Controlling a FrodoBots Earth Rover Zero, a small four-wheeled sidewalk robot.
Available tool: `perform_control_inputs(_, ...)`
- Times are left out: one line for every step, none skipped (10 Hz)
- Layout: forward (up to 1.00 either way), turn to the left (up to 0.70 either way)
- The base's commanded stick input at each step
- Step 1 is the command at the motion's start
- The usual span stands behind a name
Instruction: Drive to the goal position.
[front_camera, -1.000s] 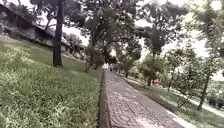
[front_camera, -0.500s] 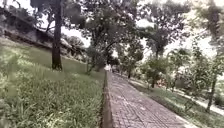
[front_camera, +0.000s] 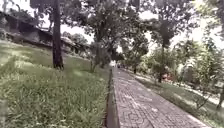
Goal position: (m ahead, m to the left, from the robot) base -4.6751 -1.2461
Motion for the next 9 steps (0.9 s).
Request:
perform_control_inputs(0.70,-0.27)
perform_control_inputs(0.70,-0.27)
perform_control_inputs(0.70,-0.27)
perform_control_inputs(0.70,-0.27)
perform_control_inputs(0.70,-0.27)
perform_control_inputs(0.70,-0.27)
perform_control_inputs(0.70,-0.27)
perform_control_inputs(0.70,-0.27)
perform_control_inputs(0.70,-0.27)
